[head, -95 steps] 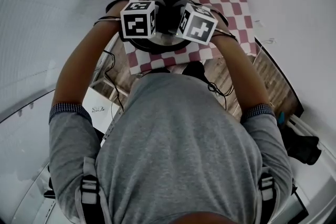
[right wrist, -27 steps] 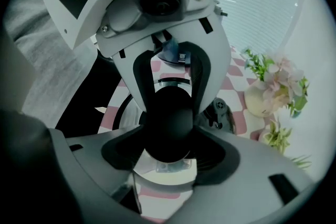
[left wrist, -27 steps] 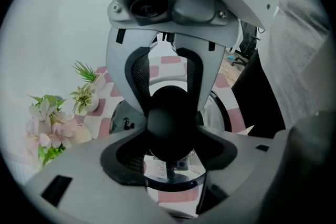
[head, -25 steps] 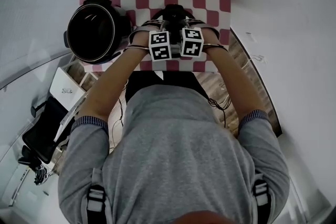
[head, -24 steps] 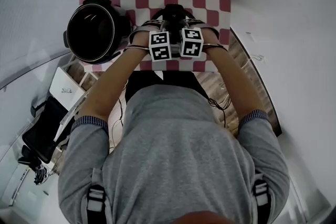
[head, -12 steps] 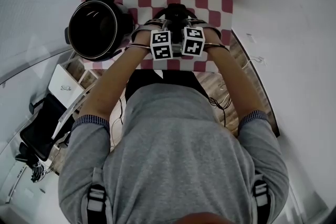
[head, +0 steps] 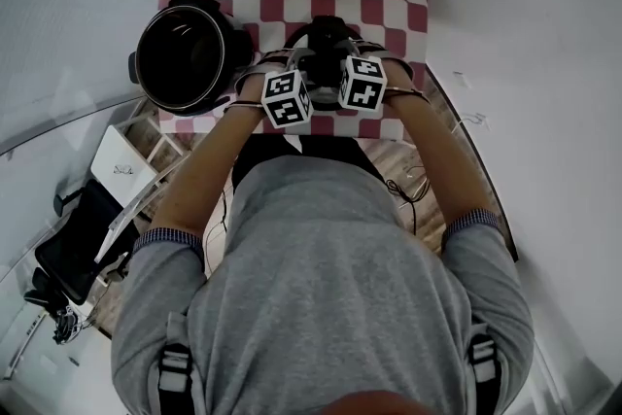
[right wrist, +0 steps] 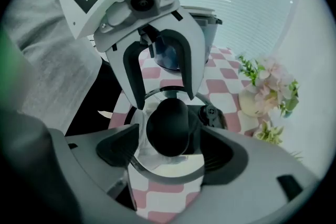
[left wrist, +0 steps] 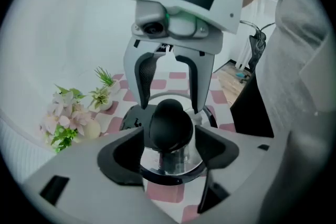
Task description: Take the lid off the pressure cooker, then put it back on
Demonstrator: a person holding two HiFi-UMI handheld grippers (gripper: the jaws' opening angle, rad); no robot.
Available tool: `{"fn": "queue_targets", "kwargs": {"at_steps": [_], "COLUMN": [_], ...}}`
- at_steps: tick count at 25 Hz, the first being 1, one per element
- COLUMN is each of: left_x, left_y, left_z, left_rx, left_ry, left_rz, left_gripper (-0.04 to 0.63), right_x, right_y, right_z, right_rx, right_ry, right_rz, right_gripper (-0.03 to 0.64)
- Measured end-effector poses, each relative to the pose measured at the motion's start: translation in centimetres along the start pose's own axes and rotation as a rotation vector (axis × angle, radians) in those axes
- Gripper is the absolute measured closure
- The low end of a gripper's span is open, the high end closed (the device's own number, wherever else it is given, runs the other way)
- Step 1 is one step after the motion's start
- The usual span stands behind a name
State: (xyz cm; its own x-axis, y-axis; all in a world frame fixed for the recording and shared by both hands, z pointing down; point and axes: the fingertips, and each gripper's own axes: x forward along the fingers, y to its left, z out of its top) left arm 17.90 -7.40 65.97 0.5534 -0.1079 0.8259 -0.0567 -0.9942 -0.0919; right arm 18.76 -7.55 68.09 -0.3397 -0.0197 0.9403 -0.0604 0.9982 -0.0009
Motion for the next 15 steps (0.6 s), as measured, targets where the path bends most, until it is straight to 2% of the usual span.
{"fn": "queue_targets", "kwargs": {"at_steps": [5, 9, 15], "left_x": [-3.9, -8.2, -15.1], "left_y": [1.2, 2.2, 3.2], "left_z": [2.8, 5.0, 7.7], "left_rx": [-0.123, -0.246, -0.371], "left_ry": [-0.139, -0.338, -0.619], "left_rz": [0.069, 0.141, 0.234], "left_gripper": [0.265, 0.265, 0.265], "right_x": [-4.0, -8.3, -15.5], "right_y": [-0.5, -1.1, -1.7], "right_z": [1.1, 2.8, 6.2], "right_rx": [0.056, 0.125, 0.295], "right_ry": [-0.093, -0.221, -0.547], "right_rz": [-0.057, -0.123, -0.196], "right_gripper": [0.235, 0.236, 0.236]}}
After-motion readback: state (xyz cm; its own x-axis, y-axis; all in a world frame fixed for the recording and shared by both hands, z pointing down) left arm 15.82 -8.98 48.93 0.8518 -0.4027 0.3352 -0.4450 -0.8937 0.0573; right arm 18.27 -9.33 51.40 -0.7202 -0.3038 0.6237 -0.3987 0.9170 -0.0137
